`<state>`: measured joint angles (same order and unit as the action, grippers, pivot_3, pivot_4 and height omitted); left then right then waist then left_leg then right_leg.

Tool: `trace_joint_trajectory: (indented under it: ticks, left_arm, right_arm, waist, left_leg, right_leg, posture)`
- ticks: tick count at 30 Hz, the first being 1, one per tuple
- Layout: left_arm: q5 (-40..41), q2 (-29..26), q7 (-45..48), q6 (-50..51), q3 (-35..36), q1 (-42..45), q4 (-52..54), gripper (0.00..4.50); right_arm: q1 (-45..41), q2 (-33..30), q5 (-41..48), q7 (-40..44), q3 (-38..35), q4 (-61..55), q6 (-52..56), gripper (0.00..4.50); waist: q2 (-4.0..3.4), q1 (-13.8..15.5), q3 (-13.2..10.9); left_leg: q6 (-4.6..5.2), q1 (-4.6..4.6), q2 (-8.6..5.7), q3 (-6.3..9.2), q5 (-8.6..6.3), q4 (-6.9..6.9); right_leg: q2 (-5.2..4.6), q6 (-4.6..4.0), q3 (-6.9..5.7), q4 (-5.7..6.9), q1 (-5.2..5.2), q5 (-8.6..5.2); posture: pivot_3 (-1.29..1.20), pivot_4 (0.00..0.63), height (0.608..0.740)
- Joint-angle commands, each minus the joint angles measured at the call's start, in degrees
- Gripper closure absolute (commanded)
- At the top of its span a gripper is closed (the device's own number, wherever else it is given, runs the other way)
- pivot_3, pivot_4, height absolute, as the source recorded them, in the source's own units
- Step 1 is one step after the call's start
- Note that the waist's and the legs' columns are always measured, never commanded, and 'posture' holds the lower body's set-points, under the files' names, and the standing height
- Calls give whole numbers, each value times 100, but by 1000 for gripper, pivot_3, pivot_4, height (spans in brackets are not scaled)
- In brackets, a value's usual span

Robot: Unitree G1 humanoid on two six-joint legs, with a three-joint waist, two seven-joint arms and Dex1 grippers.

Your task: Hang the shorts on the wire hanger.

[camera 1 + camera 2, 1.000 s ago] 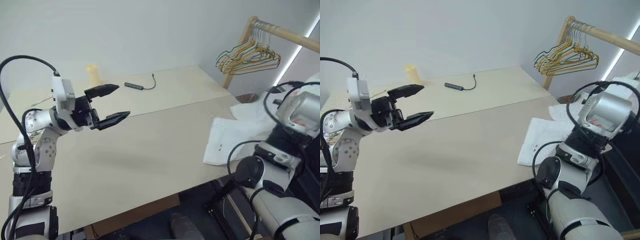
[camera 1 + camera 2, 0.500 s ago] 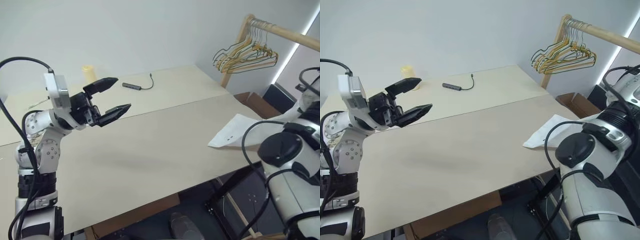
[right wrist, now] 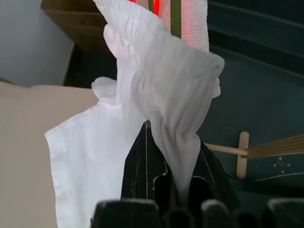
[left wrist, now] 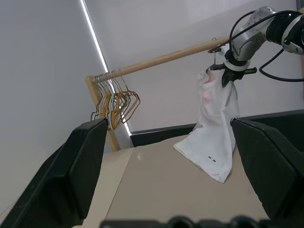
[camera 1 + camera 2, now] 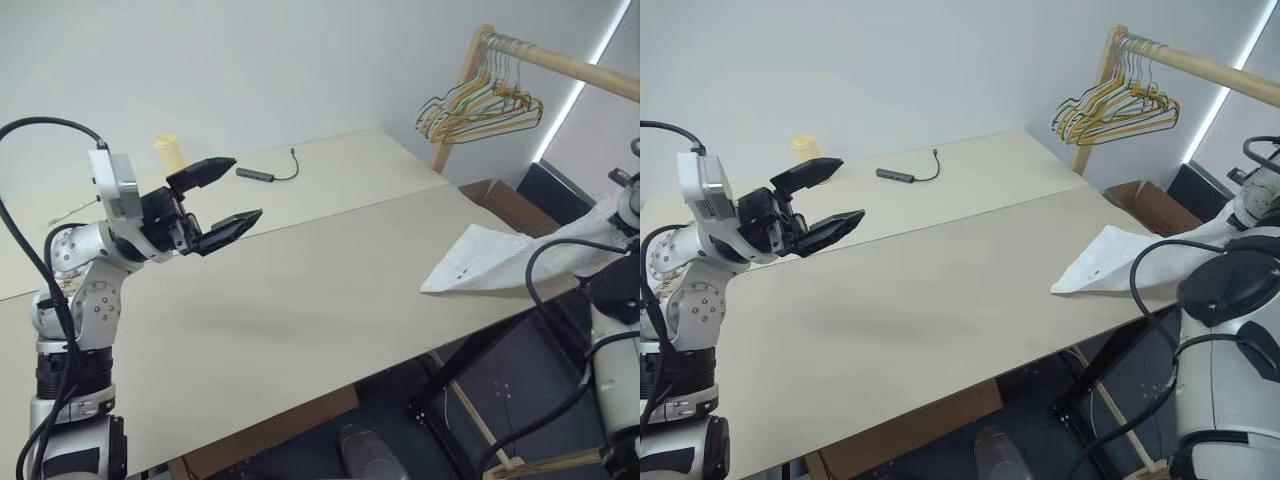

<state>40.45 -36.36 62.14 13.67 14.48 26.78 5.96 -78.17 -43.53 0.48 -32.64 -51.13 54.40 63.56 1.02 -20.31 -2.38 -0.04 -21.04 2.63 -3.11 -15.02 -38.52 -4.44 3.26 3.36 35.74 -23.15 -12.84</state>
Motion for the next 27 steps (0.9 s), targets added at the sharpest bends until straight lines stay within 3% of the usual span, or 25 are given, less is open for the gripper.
trace_joint_trajectory:
  ticks: [1, 9, 10, 12, 18, 22, 27]
  left_arm:
    - [117, -54, 74, -31, 122, 1, 157, 26]
    - [135, -14, 218, -90, 98, 75, 78, 26]
    - [146, -3, 242, -100, 95, 97, 66, 0]
    - [179, 14, 286, -108, 101, 130, 49, 0]
    - [142, 36, 342, -133, 94, 157, 9, 0]
    - [136, 38, 310, -139, 107, 148, 46, 0]
    - [205, 25, 294, -107, 171, 48, 143, 0]
  right_arm:
    - [-123, -150, 263, -144, 121, 189, -245, 4500]
    - [120, 60, 432, -338, 508, 196, -237, 4500]
    - [176, 85, 426, -326, 584, 171, -255, 3845]
    - [257, 128, 438, -337, 677, 120, -274, 3369]
    - [445, 291, 294, -368, 1139, -220, -316, 1331]
    - [694, 554, -108, -518, 1887, -1004, -383, 16]
    - [1025, 851, -566, -607, 2646, -2108, -400, 16]
  waist:
    - [1, -25, 0]
    - [10, -99, -4]
    - [11, -101, -4]
    - [11, -103, -4]
    - [10, -112, -5]
    - [10, -112, -5]
    - [9, -107, -5]
  left_leg:
    - [0, 0, 0, -2, 0, 0]
    - [0, -3, 0, -4, 0, 0]
    - [0, -3, 0, -4, 0, 0]
    - [0, -3, 0, -4, 0, 0]
    - [0, -1, -1, -3, 0, 1]
    - [0, -1, -1, 1, 0, 1]
    - [0, -1, -1, 10, 0, 1]
  right_leg:
    - [1, 0, 4, -1, 1, 0]
    - [2, 6, 8, -7, 2, 1]
    - [2, 6, 8, -8, 2, 2]
    - [2, 7, 8, -8, 3, 2]
    - [2, 10, 14, -7, 2, 3]
    - [2, 12, 17, -7, 2, 5]
    - [2, 15, 24, -4, -1, 6]
  posture:
    - [-264, 0, 740]
    - [-272, 0, 740]
    - [-273, 0, 740]
    - [-272, 0, 740]
    - [-268, 0, 740]
    - [-260, 0, 740]
    - [-251, 0, 740]
